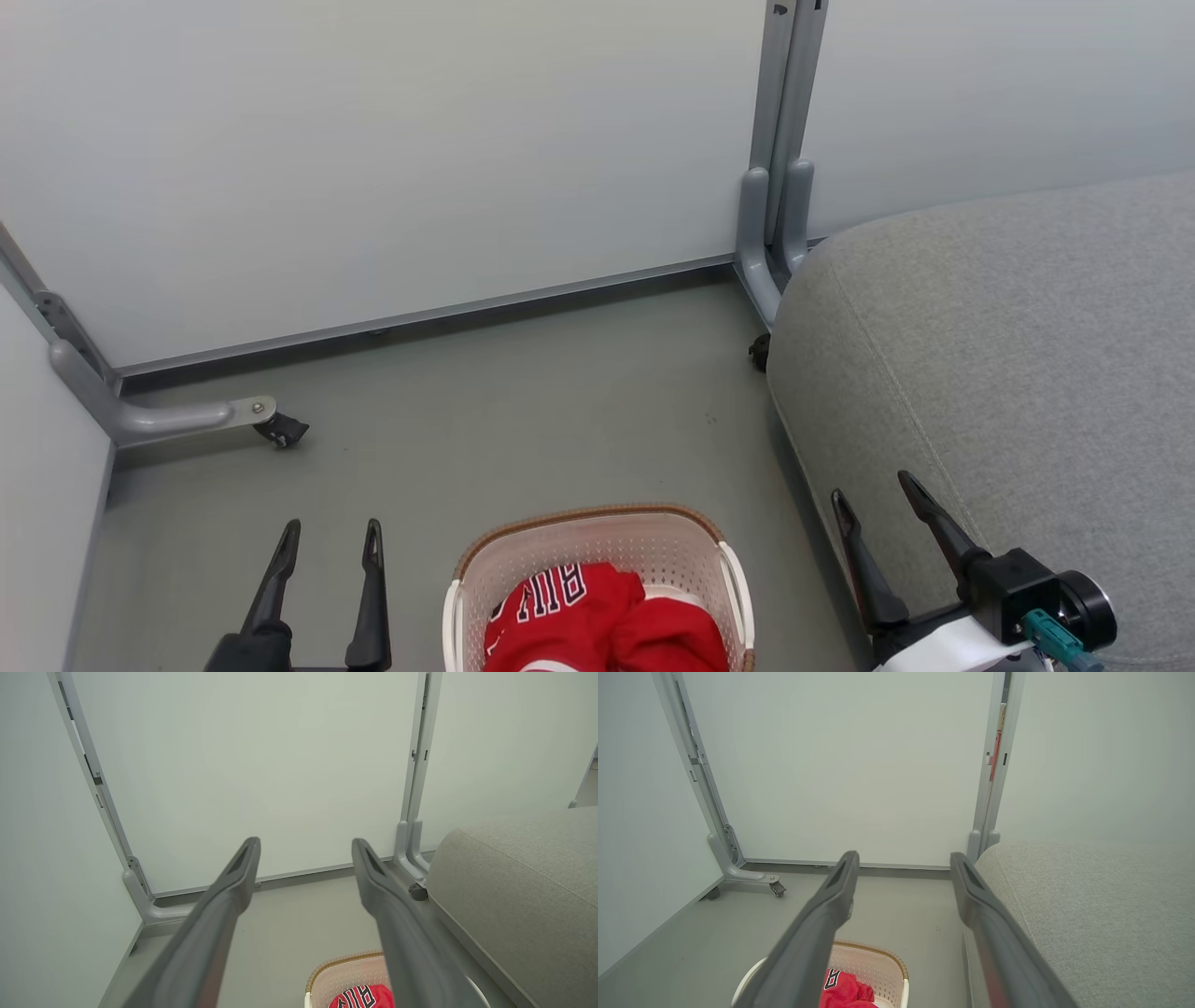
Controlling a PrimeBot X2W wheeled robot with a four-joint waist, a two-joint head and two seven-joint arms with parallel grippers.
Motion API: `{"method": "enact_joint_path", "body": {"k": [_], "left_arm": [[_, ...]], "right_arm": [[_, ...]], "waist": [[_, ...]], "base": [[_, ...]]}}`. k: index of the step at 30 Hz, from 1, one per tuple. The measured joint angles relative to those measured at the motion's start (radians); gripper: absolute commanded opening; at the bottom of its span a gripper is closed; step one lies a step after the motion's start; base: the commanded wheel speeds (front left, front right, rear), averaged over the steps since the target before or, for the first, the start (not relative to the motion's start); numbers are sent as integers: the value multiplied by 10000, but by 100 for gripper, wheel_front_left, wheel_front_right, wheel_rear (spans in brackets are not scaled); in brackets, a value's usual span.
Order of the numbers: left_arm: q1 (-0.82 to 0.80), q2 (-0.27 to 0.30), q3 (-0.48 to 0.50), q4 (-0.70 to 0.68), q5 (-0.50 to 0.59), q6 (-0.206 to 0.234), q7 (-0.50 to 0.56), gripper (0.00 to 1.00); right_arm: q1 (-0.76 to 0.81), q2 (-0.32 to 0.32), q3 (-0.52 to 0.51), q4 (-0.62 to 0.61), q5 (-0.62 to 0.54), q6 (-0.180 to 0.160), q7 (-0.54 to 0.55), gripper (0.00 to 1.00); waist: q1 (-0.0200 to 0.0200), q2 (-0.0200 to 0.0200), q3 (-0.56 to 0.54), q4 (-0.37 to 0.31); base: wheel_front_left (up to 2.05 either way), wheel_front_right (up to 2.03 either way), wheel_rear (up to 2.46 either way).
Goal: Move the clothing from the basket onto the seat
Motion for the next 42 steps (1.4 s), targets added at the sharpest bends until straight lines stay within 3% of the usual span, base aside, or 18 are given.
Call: {"method": "enact_joint_path", "body": {"k": [11, 21, 31, 37, 42], "left_arm": [[56, 0, 13, 82, 73, -82, -2, 100], [-595, 27, -681, 451, 453, -401, -8, 100], [-3514, 855, -2669, 1668, 976, -667, -17, 100], [-5370, 1538, -4418, 2817, 1131, -696, -15, 100], [-7090, 1983, -5739, 4090, 1870, -698, -17, 100]], "right_arm": [[15, 0, 46, 15, 138, 0, 0, 100], [-420, -6, -132, -303, 334, 2, 0, 100], [-2221, -10, -372, -884, 238, 2, -2, 100], [-3082, -10, -631, -1220, 226, 2, -2, 100], [-3557, -10, -834, -1563, 309, 2, -2, 100]], "waist": [[0, 0, 111, -37], [0, 0, 1134, -80], [0, 0, 3400, -43], [1, 0, 4950, -36], [1, 0, 6288, -62]], "base": [[0, 0, 0], [0, 0, 0], [0, 0, 0], [0, 0, 0], [0, 0, 0]]}}
